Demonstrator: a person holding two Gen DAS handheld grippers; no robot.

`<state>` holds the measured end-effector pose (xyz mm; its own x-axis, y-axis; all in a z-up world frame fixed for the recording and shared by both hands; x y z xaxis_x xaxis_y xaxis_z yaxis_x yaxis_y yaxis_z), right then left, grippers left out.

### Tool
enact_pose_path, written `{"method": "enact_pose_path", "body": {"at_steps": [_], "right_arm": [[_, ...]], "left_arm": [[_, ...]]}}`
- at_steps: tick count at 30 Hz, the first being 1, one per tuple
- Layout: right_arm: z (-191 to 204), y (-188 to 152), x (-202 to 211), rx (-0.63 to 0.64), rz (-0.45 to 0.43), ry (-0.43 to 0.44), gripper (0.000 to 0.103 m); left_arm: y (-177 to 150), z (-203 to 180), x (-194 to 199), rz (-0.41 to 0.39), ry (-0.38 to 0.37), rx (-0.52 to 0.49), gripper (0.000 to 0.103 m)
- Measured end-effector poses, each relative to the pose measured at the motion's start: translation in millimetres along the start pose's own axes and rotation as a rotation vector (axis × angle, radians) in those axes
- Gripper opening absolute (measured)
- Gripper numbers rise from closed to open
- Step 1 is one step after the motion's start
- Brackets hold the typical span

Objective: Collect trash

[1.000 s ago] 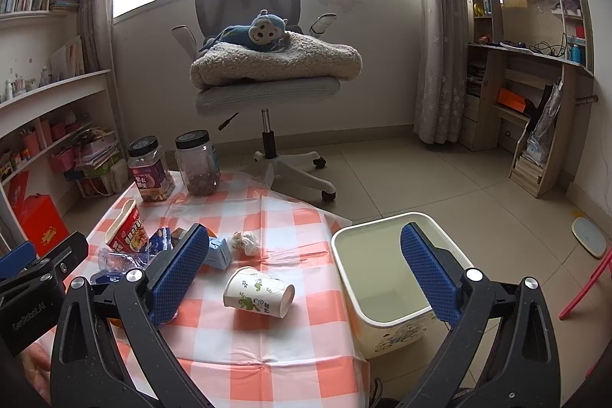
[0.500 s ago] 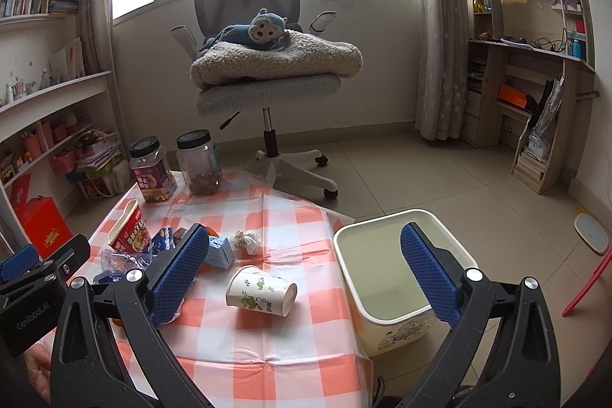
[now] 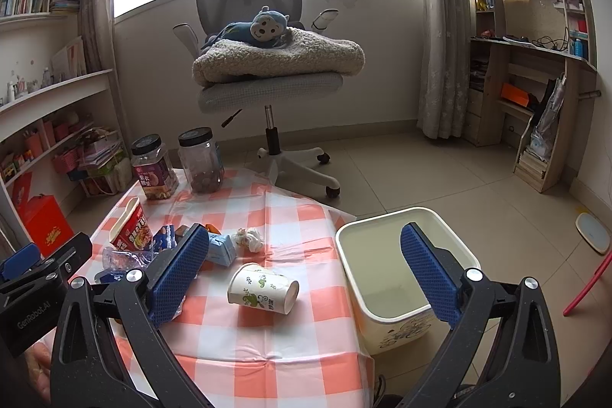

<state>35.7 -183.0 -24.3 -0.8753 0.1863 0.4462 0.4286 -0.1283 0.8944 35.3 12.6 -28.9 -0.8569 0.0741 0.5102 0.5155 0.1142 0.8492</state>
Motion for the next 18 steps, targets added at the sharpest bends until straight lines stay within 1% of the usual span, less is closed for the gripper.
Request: {"method": "enact_pose_path", "body": {"at_steps": [18], "right_arm": [[2.8,-2.8,-1.0,0.000,0.002,0.004,0.096]], "left_arm": [[-4.7,1.8,-0.9,0.004,0.003,-0.001,0.096]]}}
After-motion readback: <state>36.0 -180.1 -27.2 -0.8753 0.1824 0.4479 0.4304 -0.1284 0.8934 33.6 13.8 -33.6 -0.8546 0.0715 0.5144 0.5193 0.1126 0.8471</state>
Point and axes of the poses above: each gripper's, at about its wrist camera, not at the fingertips, and x roughly against the way its jaws point, z to its left, y to its top, the point moved 4 cm from there along -x, roughly the way its jaws point, and after that the axes turned 5 degrees about -y, right-handed, at the moved point
